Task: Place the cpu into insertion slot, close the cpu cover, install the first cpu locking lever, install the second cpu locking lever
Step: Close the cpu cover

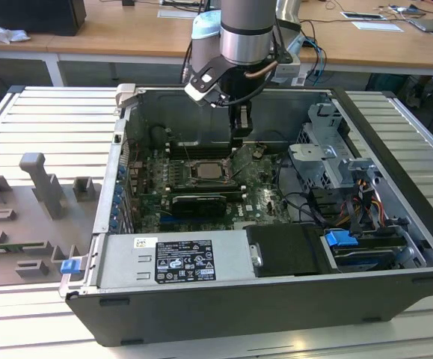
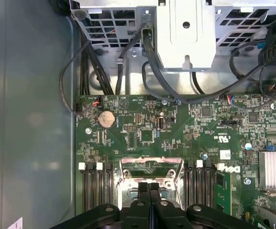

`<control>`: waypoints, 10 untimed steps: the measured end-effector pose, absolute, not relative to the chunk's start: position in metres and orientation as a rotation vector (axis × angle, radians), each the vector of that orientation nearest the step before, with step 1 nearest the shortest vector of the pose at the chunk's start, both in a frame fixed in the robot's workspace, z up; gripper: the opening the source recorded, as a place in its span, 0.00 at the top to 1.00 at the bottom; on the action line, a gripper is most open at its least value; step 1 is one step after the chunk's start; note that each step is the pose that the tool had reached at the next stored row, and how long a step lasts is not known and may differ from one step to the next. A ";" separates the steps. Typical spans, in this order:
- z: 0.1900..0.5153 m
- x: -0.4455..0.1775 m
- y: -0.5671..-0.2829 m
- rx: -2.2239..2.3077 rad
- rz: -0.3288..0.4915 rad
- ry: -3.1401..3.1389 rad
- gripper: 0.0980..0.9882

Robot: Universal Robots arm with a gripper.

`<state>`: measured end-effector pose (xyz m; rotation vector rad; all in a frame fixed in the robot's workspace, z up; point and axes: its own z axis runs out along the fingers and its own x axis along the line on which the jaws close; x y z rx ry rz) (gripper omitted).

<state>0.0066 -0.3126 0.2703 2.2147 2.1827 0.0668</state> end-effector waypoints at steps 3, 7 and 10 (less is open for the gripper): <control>0.270 0.010 -0.313 2.215 0.067 2.183 0.99; 0.270 0.013 -0.313 2.215 0.067 2.183 0.99; 0.270 0.015 -0.313 2.215 0.066 2.183 0.99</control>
